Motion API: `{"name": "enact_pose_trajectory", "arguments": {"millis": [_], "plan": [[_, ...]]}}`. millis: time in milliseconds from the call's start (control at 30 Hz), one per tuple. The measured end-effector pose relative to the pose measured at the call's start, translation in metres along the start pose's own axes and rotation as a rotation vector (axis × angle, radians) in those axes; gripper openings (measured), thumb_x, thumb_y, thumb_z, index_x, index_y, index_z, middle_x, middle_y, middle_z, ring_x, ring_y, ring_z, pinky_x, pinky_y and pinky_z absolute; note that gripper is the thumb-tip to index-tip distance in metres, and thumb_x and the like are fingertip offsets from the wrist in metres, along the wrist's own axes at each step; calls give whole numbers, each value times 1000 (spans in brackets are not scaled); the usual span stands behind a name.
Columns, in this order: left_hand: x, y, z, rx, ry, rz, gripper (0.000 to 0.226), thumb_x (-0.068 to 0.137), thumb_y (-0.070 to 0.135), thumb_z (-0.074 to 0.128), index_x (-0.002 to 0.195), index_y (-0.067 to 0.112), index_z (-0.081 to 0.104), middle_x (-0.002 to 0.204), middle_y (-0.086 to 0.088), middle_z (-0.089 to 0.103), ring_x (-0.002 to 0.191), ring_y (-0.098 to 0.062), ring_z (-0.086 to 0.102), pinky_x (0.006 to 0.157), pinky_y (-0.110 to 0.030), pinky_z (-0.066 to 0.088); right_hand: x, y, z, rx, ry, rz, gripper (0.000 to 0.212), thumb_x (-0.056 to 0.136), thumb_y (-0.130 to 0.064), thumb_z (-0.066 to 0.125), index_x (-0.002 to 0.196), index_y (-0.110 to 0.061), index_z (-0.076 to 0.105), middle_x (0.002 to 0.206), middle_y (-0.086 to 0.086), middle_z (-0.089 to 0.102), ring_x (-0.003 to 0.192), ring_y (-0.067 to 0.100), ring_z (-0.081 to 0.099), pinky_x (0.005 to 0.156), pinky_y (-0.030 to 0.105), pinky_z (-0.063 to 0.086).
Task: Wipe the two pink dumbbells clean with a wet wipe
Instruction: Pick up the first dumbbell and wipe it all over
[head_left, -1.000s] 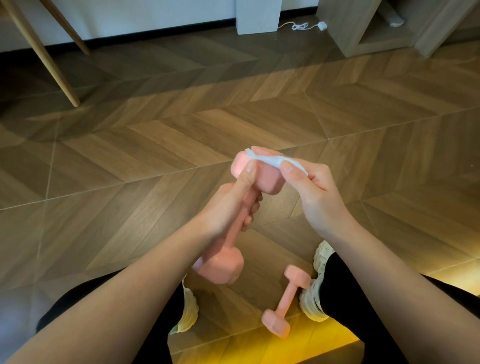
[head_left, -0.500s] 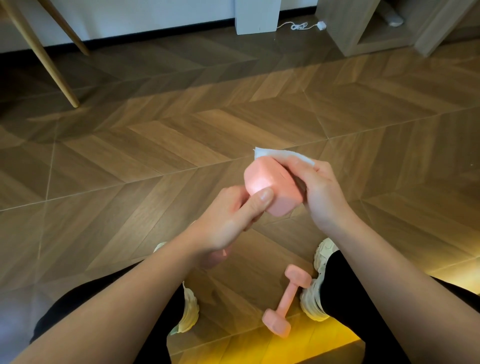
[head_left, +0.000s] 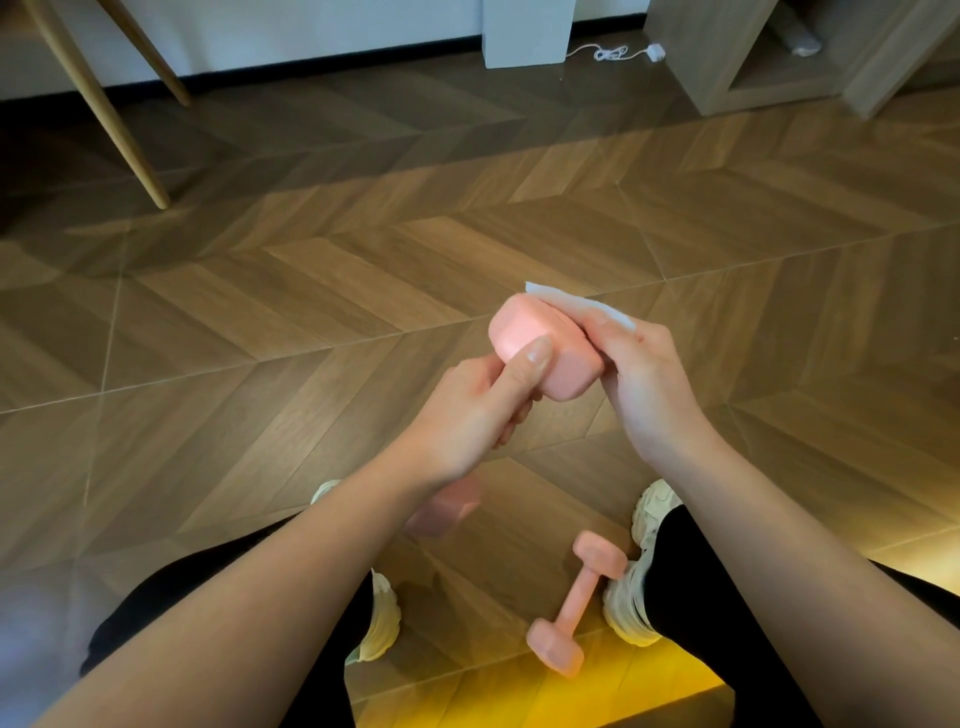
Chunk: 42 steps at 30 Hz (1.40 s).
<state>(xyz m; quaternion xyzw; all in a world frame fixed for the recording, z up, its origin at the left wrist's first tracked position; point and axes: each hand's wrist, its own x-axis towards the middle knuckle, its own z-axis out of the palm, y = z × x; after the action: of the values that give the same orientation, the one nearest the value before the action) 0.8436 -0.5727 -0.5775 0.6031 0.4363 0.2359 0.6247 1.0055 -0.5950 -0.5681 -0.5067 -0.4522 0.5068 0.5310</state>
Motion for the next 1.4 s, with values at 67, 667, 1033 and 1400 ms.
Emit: {"name": "enact_pose_trajectory", "arguments": {"millis": [67,667,1033,1400], "plan": [[1,-4,0,-3,41,-22,69,62,97,45,55,30,59,53,10,49,48,-11,40,47,-21,34,-2,0,0,-26,-11,-11,39,102,-13,38,119,-22,71,123,-7,70,119,9,60,101,27,41],[6,-7,-32,1251,-7,241,64,65,89,48,87,30,37,93,8,62,88,-19,63,61,-32,29,-4,16,3,-61,-290,516,62,72,-50,78,126,-31,54,117,-1,71,104,14,70,76,30,58],[4,-5,-35,1128,310,535,51,75,58,69,98,13,68,98,-4,63,92,-27,58,88,-42,41,2,22,17,215,158,663,37,84,-22,74,117,-14,58,101,16,69,83,25,65,88,51,55],[19,13,-25,-149,283,-181,28,90,44,69,98,17,64,95,2,73,86,-11,69,77,-27,53,-3,-2,15,433,195,598,68,65,-30,77,129,-14,56,118,18,67,98,31,67,73,41,61]]}}
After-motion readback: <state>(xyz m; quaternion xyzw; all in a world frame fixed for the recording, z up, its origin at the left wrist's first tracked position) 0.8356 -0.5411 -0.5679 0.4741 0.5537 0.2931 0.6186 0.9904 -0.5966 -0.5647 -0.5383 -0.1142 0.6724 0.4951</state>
